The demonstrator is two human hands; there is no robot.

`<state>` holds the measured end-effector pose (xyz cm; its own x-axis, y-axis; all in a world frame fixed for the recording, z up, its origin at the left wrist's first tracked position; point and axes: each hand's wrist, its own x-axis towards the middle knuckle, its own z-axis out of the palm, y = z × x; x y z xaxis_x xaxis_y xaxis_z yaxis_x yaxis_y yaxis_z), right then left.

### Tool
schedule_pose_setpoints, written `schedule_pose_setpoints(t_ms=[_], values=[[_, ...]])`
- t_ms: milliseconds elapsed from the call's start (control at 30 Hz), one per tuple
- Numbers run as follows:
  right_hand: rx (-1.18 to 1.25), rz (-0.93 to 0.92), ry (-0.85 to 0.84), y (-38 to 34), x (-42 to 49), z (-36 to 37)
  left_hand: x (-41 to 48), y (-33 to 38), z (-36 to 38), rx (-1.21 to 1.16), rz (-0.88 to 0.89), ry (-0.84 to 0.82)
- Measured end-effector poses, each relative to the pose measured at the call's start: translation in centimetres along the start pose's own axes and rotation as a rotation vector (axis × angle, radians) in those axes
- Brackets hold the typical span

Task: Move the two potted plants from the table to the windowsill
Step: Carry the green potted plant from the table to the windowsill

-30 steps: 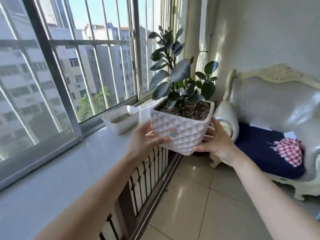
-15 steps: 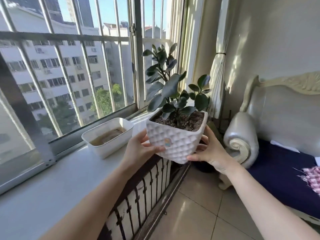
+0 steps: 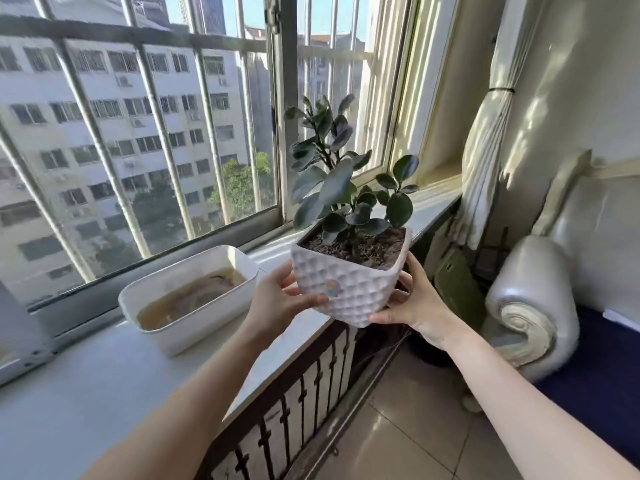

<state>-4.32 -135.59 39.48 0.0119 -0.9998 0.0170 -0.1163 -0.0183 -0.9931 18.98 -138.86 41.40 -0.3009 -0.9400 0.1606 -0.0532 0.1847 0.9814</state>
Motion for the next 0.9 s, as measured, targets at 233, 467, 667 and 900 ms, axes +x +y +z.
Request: schedule_pose_setpoints(t_ms=[233, 467, 667, 900], values=[[0.013, 0.037, -0.013, 3.7, 6.9, -1.5, 6.2, -5.2, 0.1, 0.058, -0.025, 0.077], [0.030, 0.065, -0.066, 7.5, 12.7, -2.6, 10.5, -9.5, 0.7, 0.070, -0.040, 0.108], [0.010, 0.113, -0.112, 9.5, 16.1, -3.8, 13.0, -11.8, 1.1, 0.070, -0.050, 0.140], [-0.042, 0.091, -0.116, 9.2, 18.9, -4.7, 15.9, -12.8, 1.5, 0.067, -0.051, 0.170]])
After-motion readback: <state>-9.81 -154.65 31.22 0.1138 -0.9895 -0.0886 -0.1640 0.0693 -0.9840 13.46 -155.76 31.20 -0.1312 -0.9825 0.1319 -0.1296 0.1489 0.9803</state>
